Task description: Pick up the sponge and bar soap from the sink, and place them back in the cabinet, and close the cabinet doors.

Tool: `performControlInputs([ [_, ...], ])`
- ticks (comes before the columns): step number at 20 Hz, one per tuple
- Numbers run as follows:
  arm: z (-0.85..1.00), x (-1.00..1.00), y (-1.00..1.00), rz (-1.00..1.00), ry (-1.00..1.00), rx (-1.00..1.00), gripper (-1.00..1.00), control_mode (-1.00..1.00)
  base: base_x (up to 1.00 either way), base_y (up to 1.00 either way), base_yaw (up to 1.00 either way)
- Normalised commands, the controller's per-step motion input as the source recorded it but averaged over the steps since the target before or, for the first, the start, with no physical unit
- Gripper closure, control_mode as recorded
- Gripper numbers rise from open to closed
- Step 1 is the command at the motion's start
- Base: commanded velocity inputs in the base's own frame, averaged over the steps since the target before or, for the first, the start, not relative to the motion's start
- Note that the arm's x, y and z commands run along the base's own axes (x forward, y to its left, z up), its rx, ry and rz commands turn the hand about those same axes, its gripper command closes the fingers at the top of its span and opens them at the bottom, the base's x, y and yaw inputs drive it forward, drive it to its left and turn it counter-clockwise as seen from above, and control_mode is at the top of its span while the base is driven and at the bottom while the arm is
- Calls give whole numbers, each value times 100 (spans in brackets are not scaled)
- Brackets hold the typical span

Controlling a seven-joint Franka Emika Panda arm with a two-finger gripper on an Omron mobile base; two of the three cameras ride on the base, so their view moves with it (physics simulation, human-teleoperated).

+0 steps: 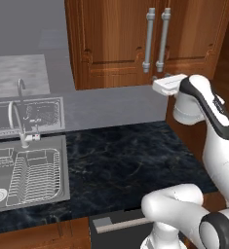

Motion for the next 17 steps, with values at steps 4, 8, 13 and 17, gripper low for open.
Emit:
performControlInputs([
  [4,0,14,0,0,0,0,-100,-100,0,0,0],
  [8,0,11,0,0,0,0,-100,-100,0,0,0],
  [13,0,8,0,0,0,0,-100,-100,0,0,0],
  [17,0,5,0,0,0,0,-100,-100,0,0,0],
])
